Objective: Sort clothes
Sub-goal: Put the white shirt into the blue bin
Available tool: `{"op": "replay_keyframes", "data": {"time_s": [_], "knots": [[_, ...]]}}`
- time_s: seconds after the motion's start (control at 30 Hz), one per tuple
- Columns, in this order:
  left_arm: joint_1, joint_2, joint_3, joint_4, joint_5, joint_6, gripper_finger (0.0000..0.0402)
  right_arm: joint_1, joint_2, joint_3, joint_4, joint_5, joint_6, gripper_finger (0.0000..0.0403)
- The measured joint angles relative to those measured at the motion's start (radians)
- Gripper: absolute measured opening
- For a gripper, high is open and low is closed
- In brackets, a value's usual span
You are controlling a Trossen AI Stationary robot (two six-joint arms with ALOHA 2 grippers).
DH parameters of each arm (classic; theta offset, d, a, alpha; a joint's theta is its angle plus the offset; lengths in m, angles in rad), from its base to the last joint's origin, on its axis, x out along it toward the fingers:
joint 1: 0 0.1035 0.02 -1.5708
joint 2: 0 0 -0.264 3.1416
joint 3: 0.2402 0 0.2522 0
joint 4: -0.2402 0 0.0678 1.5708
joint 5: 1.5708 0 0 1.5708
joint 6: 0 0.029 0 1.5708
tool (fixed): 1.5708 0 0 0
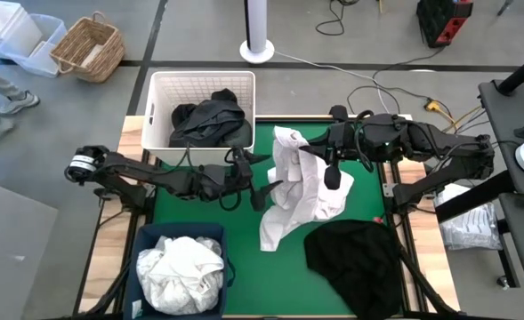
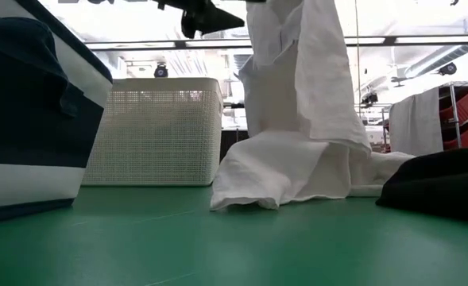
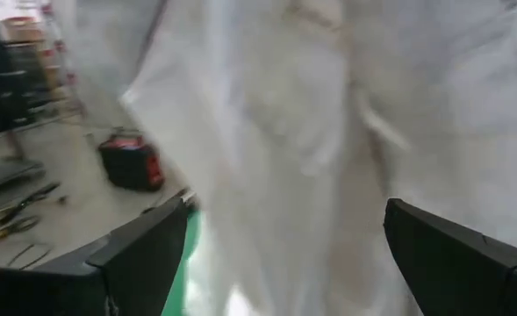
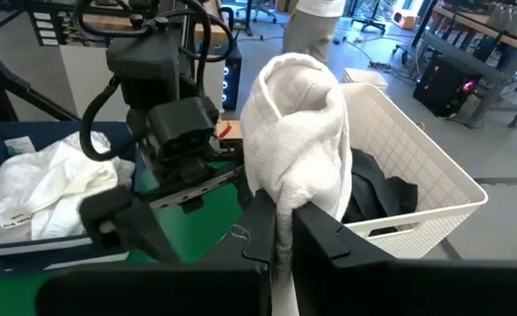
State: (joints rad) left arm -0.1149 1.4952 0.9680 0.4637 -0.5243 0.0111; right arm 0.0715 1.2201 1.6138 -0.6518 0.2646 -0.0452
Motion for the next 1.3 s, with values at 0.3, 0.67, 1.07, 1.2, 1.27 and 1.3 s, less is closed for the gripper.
{"op": "replay_keyframes", "data": {"time_s": [0.3, 0.67, 1.07, 1.2, 1.27, 1.3], "knots": [[0.024, 0.035, -0.001, 0.090, 0.117, -0.021, 0.0359, 0.000, 0.000, 0.000, 0.001, -0.001, 0.000, 0.0012], [0.048, 0.137, -0.002, 0.299, 0.285, -0.038, 0.0359, 0.000, 0.000, 0.000, 0.005, -0.002, 0.008, 0.0012], [0.046, 0.254, 0.070, 0.433, 0.379, -0.055, 0.0359, 0.000, 0.000, 0.000, 0.008, -0.002, 0.010, 0.0012], [0.048, 0.293, 0.119, 0.429, 0.447, -0.056, 0.0359, 0.000, 0.000, 0.000, 0.008, -0.002, 0.011, 0.0012], [0.047, 0.308, 0.139, 0.424, 0.507, -0.056, 0.0359, 0.000, 0.000, 0.000, 0.007, -0.003, 0.011, 0.0012], [0.046, 0.311, 0.147, 0.415, 0.530, -0.056, 0.0359, 0.000, 0.000, 0.000, 0.006, -0.003, 0.011, 0.0012]]}}
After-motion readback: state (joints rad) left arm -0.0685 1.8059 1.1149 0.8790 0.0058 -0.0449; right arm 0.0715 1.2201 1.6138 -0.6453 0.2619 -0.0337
